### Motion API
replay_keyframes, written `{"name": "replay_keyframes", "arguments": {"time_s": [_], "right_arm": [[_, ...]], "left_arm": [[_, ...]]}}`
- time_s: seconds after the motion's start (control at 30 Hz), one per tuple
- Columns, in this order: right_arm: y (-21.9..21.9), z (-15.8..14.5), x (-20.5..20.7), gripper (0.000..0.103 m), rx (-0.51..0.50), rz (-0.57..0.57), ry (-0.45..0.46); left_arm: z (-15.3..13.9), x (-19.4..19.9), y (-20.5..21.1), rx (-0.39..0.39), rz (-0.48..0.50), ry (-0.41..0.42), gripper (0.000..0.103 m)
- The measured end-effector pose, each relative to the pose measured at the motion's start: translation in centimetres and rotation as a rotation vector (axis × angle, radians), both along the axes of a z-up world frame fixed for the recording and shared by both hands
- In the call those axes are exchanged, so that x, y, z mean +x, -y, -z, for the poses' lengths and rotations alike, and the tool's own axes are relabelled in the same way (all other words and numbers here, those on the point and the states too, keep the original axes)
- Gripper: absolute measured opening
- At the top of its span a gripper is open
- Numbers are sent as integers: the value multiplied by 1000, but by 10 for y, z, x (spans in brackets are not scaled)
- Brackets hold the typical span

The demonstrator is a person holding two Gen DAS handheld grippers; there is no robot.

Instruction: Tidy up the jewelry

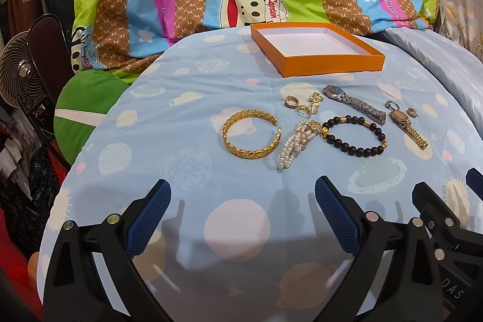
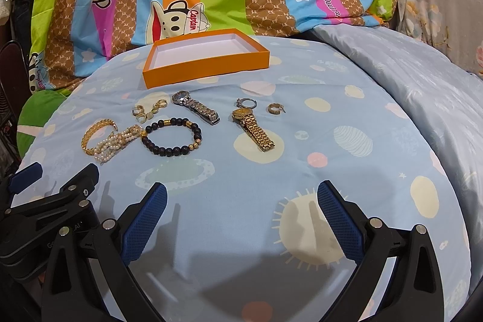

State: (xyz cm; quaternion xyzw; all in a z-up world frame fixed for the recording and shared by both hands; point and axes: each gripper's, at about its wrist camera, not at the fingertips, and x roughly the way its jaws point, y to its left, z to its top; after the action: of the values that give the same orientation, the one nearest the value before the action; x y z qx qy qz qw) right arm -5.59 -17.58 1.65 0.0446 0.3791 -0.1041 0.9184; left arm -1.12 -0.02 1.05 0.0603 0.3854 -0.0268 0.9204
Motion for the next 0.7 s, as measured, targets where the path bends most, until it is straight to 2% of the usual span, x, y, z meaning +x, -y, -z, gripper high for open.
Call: {"name": "replay_keyframes", "arguments": {"time_s": [0.43,0.6,0.7], "right_arm": [[1,0,1,98,7,-3,-1],[7,3,-2,98,57,-20,3],[7,3,0,98,27,-28,11]], "left_arm": [[4,0,0,-4,4,-6,94],[4,1,-8,-61,21,-17,94],[-1,5,-17,-86,21,-18,94]]}}
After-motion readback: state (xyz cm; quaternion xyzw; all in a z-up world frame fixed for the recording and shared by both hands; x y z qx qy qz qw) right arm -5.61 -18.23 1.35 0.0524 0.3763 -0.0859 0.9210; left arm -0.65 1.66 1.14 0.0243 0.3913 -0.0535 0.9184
